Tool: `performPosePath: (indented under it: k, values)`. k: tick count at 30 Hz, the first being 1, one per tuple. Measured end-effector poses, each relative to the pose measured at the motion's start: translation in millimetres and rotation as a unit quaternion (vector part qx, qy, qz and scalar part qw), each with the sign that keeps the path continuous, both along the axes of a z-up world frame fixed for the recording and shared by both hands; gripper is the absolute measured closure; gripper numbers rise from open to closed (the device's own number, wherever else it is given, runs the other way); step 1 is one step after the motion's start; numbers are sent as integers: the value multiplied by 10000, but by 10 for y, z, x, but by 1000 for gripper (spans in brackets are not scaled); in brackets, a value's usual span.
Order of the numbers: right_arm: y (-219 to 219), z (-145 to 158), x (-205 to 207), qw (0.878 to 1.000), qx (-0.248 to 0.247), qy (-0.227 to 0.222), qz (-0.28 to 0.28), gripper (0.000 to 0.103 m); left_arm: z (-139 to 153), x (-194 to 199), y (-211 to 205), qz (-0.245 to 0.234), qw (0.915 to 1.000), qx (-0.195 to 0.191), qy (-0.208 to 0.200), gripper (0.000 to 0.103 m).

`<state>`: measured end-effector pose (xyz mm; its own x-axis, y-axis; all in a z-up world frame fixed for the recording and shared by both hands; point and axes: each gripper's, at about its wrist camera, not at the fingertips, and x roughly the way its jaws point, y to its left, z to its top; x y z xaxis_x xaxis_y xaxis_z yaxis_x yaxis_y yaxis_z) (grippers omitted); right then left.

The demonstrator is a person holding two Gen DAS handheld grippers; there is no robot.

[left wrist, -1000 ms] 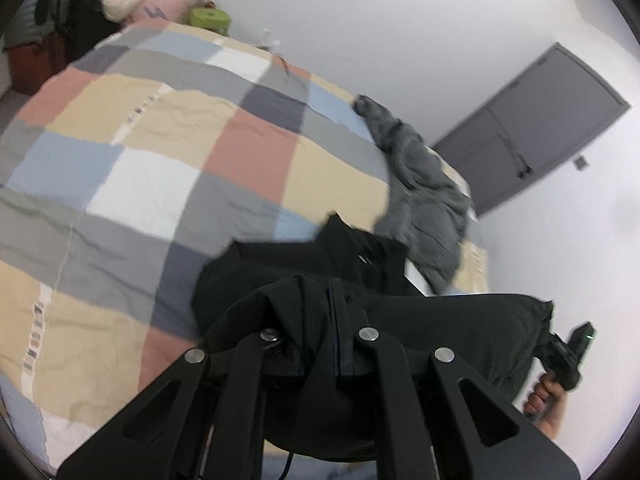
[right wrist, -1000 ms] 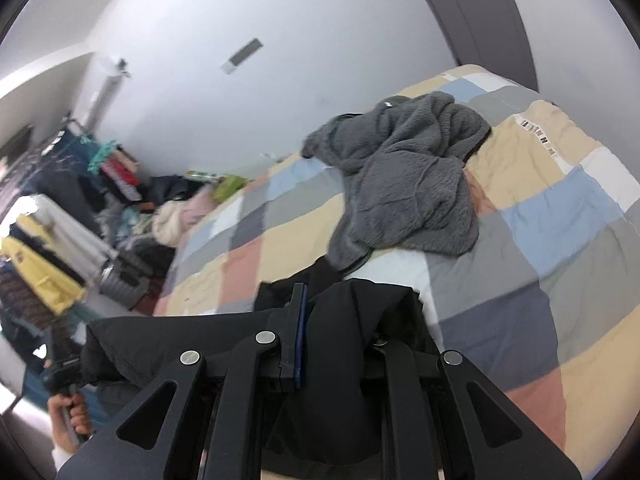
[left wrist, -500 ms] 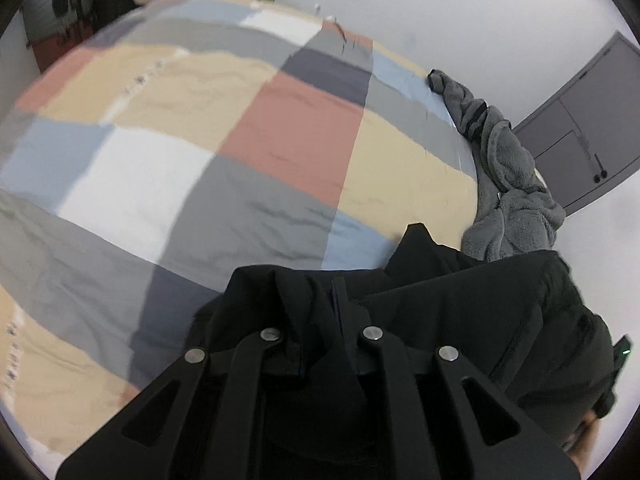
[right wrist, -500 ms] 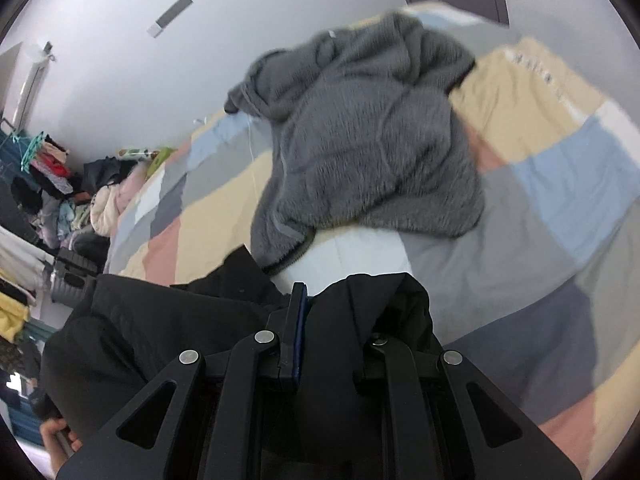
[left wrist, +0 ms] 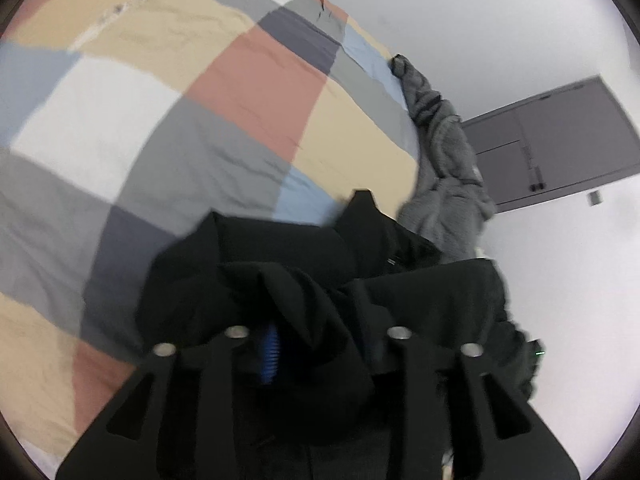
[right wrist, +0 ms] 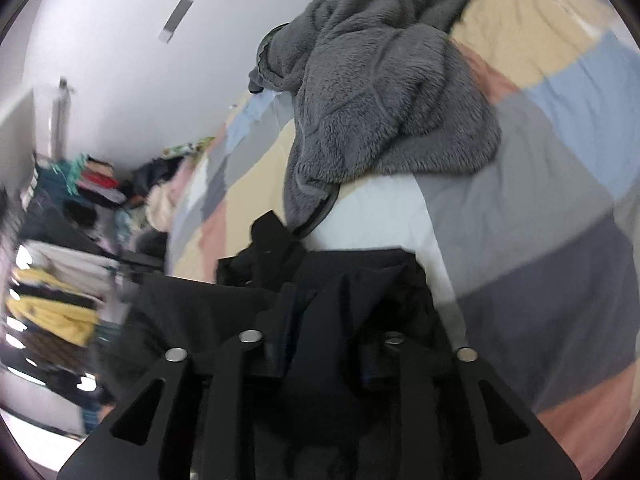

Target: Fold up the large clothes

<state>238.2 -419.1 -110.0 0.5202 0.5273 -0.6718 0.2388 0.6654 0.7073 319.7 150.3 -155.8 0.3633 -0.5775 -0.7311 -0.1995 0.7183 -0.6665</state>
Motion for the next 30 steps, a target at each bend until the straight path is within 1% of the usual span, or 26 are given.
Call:
performPosePath:
  k: [1, 2, 3, 4, 5, 6, 8, 9, 10, 11, 13, 15, 16, 17, 18, 19, 20, 21, 22, 23, 25, 27, 29, 30]
  values:
    - [-35, 41, -49, 10000, 58, -15, -20, 53, 23, -38, 45, 32, 9999, -133, 46, 38]
    - [-88, 114, -124, 9999, 88, -86, -25, 34, 61, -80, 87, 54, 9997, -227, 50, 25]
    - [-127, 202, -191, 9998, 42, -169, 14, 25, 118, -126, 123, 47, 9996, -277, -4, 23]
    - [-140, 269, -228, 9997, -71, -221, 56, 25, 197, -172, 154, -7, 9998, -193, -112, 23]
    - [-166, 343, -286, 9992, -272, -270, 92, 25, 283, -217, 173, -110, 9996, 12, -259, 23]
    - [-195, 426, -355, 9979, -564, -305, 89, 25, 362, -263, 188, -194, 9987, 249, -399, 23]
    - [-176, 649, -534, 9897, -1337, -513, 31, 25, 508, -373, 203, -272, 9940, 720, -775, 23]
    - [-103, 753, -620, 9850, -1568, -711, 95, 25, 625, -461, 157, -304, 9876, 1080, -1100, 23]
    - [-3, 804, -676, 9817, -1702, -841, 177, 25, 690, -526, 106, -355, 9808, 1337, -1376, 23]
    - [156, 875, -749, 9766, -1874, -1007, 304, 25, 755, -604, 5, -438, 9722, 1582, -1672, 23]
    - [512, 947, -872, 9650, -2177, -1335, 598, 25, 810, -767, -244, -658, 9581, 1779, -2146, 23]
    - [1015, 926, -968, 9531, -2329, -1646, 1010, 25, 756, -879, -563, -1004, 9480, 1812, -2416, 22]
    - [1189, 886, -985, 9501, -2336, -1720, 1151, 25, 692, -908, -721, -1164, 9448, 1823, -2461, 22]
    - [1411, 814, -991, 9466, -2355, -1768, 1313, 25, 629, -916, -835, -1283, 9439, 1804, -2450, 22]
    - [1573, 745, -979, 9437, -2403, -1789, 1405, 25, 520, -902, -1009, -1449, 9434, 1816, -2366, 22]
    - [1759, 654, -953, 9399, -2479, -1805, 1502, 25, 439, -881, -1133, -1544, 9416, 1914, -2299, 22]
    - [1899, 577, -921, 9369, -2548, -1810, 1567, 25, 352, -863, -1285, -1610, 9355, 2156, -2292, 22]
    - [2074, 482, -860, 9305, -2728, -1810, 1643, 25, 308, -850, -1382, -1620, 9282, 2385, -2351, 22]
    - [2161, 414, -817, 9237, -2928, -1818, 1674, 25, 265, -824, -1482, -1615, 9200, 2617, -2429, 22]
    - [2242, 346, -761, 9157, -3162, -1844, 1660, 25, 224, -774, -1533, -1581, 9167, 2743, -2439, 22]
    - [2279, 231, -645, 9113, -3321, -1841, 1592, 25, 144, -651, -1573, -1444, 9170, 2884, -2344, 22]
    - [2225, 118, -492, 9166, -3210, -1770, 1597, 25, 81, -506, -1564, -1361, 9211, 2899, -2214, 20]
    - [2172, 20, -367, 9231, -3062, -1697, 1590, 25, 28, -348, -1546, -1338, 9274, 2790, -2101, 19]
    - [2146, -17, -333, 9252, -3009, -1676, 1595, 25, 4, -275, -1547, -1329, 9290, 2769, -2065, 18]
